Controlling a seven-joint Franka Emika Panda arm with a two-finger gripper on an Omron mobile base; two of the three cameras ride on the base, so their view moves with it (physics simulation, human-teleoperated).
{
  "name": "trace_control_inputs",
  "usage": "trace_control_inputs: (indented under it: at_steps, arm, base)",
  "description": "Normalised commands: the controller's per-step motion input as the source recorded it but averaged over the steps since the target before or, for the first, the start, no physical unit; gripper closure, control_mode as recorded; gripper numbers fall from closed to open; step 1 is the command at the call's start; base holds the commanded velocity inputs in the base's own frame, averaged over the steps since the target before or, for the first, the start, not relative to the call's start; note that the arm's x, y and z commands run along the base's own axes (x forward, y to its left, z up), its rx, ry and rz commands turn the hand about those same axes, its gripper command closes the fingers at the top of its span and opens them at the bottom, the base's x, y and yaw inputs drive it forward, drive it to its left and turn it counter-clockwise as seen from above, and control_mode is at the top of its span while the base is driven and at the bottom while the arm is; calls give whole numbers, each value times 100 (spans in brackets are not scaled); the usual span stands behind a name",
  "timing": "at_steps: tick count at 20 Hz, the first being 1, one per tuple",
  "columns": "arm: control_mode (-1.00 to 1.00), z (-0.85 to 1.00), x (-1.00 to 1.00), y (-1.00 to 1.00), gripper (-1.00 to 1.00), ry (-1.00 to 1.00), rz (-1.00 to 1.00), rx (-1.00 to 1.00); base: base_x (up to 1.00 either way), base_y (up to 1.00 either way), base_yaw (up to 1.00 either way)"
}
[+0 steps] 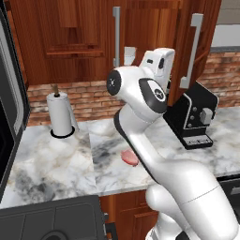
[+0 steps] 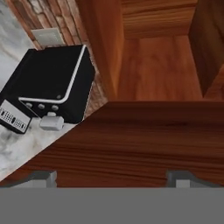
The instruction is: Retrieve the tupperware from the cabinet, then place the raw meat into the tupperware to avoid contamination.
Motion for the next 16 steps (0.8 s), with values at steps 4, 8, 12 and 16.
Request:
trace_control_inputs:
  at_steps: [4, 8, 12, 16]
  arm:
    - [-100, 2, -28, -37, -100, 0, -6, -1]
    - [-100, 2, -44, -42, -100, -1, -7, 0]
    - [-100, 1, -46, -44, -100, -1, -7, 0]
    - [-100, 0, -23, -45, -100, 0, -6, 0]
  base:
    - [0, 0, 0]
    - [0, 0, 0]
    - [0, 0, 0]
    - [0, 0, 0]
